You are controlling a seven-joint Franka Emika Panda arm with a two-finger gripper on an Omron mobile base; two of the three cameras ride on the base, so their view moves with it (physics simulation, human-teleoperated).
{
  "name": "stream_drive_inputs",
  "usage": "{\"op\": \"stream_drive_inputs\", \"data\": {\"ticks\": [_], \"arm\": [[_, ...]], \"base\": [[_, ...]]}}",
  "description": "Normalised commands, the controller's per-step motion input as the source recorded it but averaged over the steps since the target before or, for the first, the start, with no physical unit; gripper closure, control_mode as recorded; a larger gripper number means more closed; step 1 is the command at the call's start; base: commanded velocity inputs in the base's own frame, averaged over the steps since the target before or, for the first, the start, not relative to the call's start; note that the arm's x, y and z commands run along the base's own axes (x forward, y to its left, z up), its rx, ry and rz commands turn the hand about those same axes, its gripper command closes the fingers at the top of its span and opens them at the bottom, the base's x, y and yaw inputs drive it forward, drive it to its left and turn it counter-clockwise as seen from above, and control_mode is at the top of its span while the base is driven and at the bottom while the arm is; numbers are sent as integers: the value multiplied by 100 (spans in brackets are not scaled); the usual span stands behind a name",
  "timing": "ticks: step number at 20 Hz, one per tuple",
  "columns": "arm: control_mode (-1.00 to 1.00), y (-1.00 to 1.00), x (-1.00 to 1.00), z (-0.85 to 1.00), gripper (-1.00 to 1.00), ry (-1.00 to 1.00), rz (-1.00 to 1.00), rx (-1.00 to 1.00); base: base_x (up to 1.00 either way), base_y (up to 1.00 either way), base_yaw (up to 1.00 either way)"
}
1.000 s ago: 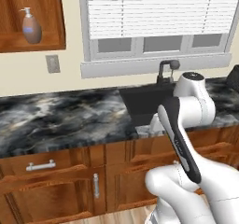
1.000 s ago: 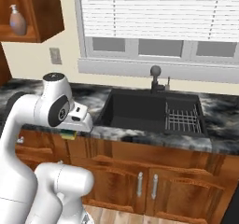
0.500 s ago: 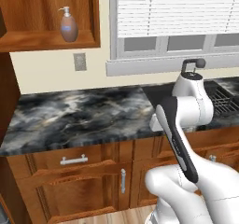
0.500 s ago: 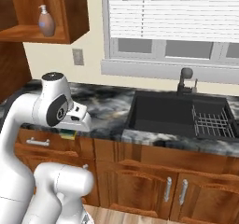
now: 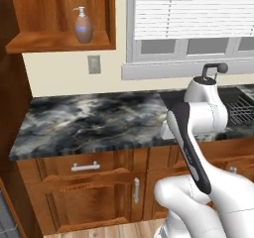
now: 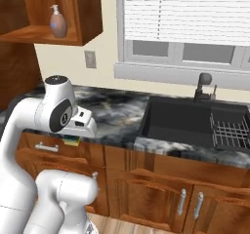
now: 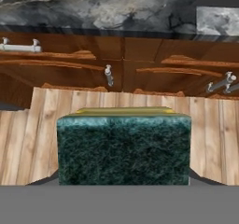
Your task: Pick up the sponge and soap dispenser from the sink, and place them back in the cabinet, and close the cabinet door.
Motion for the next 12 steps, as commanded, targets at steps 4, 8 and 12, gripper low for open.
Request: {"op": "stream_drive_inputs", "data": {"ticks": [4,8,12], "arm": [[100,0,0,0,100,0,0,0],[100,0,0,0,100,0,0,0],[100,0,0,0,100,0,0,0]], "base": [[9,23,16],[8,19,20],[19,13,21]]}}
